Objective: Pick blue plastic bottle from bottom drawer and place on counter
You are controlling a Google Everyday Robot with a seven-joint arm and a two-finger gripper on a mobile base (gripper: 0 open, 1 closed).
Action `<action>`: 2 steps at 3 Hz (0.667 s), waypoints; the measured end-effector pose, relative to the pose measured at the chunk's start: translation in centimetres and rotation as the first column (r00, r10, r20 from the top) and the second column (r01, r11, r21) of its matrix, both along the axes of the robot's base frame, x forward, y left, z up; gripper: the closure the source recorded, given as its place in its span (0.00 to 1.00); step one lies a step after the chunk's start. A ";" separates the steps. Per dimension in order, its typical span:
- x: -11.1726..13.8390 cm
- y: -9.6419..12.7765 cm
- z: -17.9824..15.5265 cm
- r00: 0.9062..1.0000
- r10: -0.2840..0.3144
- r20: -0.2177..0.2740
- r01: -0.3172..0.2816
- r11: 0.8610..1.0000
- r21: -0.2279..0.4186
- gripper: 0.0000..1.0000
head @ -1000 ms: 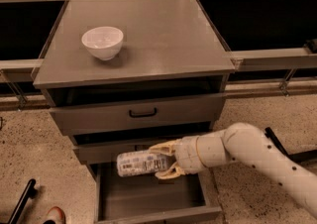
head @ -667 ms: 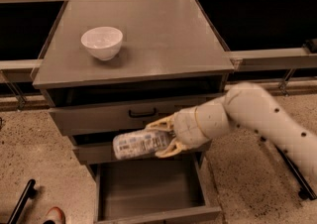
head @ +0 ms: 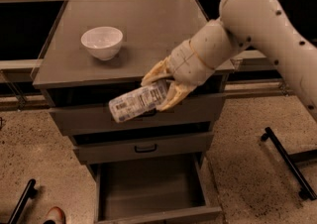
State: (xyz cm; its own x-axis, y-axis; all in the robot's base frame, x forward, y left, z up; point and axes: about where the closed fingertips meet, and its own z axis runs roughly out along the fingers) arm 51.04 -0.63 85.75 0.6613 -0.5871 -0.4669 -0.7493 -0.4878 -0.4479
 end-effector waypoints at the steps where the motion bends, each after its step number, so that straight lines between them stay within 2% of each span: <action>1: 5.0 -3.0 6.8 0.989 -0.148 0.002 0.146 0.976 0.159 1.00; 2: 8.3 -5.6 10.8 0.944 -0.328 0.021 0.302 0.890 0.343 1.00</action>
Offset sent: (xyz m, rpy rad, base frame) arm 0.1522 -0.1043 0.1819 0.6749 -0.2706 -0.6501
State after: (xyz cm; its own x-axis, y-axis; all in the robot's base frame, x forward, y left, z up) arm 59.35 -6.27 96.57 0.5086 -0.5909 -0.6263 -0.7962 -0.0458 -0.6033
